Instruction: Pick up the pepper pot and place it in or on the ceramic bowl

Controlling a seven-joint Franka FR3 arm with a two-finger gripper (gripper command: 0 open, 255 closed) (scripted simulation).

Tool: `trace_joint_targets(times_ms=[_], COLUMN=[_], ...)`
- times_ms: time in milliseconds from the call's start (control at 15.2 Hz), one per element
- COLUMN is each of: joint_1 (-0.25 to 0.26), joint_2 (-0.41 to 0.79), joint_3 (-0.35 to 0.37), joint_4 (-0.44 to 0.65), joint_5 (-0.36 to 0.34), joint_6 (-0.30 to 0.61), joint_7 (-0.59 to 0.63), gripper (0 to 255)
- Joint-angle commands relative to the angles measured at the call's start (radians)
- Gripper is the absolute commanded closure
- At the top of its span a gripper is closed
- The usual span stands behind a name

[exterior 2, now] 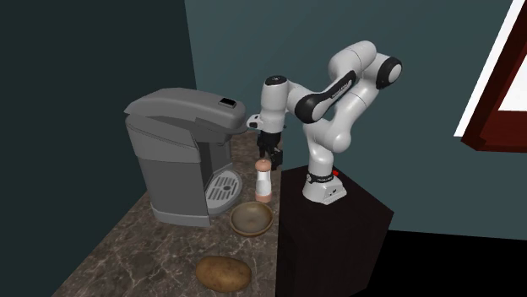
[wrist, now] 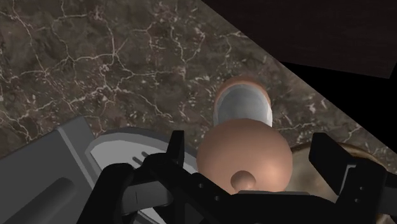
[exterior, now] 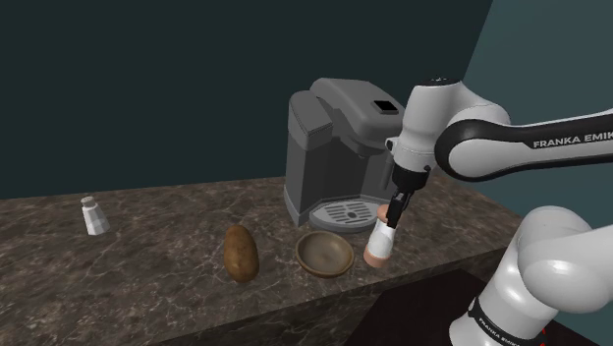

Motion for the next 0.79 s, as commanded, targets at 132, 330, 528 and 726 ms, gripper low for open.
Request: trace_joint_targets(times_ms=[132, 330, 528, 726], joint_1=[-0.002, -0.002, -0.002, -0.002], joint_2=[0.008, 0.008, 0.008, 0.008], joint_3=[-0.001, -0.001, -0.001, -0.001], joint_4=[-0.014, -0.014, -0.014, -0.014], joint_5=[-0.002, -0.002, -0.002, -0.002], joint_6=[0.023, 0.023, 0.023, 0.023], joint_7=[0.000, 0.000, 0.000, 0.000], gripper=[0, 0, 255, 255])
